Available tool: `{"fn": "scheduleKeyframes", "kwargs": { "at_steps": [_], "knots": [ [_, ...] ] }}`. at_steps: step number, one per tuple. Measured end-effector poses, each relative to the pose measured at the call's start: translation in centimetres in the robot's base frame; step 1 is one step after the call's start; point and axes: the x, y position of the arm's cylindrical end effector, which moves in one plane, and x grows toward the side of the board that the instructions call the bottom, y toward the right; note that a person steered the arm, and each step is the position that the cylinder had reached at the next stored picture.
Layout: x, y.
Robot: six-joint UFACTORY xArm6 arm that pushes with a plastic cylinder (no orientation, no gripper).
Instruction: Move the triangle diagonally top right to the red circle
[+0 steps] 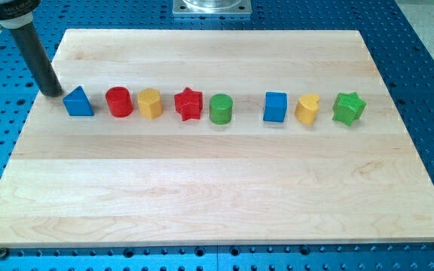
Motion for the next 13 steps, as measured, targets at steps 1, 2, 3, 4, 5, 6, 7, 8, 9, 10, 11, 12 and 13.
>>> {"fn": "scheduleKeyframes", "kwargs": {
  "at_steps": [1, 2, 3, 4, 5, 6, 7, 8, 9, 10, 11, 12, 13],
  "knots": [
    [0.0, 0.0],
    [0.0, 0.0],
    [0.0, 0.0],
    [0.1, 0.0],
    [-0.4, 0.0],
    [-0.4, 0.0],
    [-0.4, -0.2],
    [0.1, -0.6],
    [0.6, -1.2],
    [8.8, 0.4],
    [4.7, 4.5],
    [-1.3, 4.6],
    [-1.3, 4.6]
  ]
}}
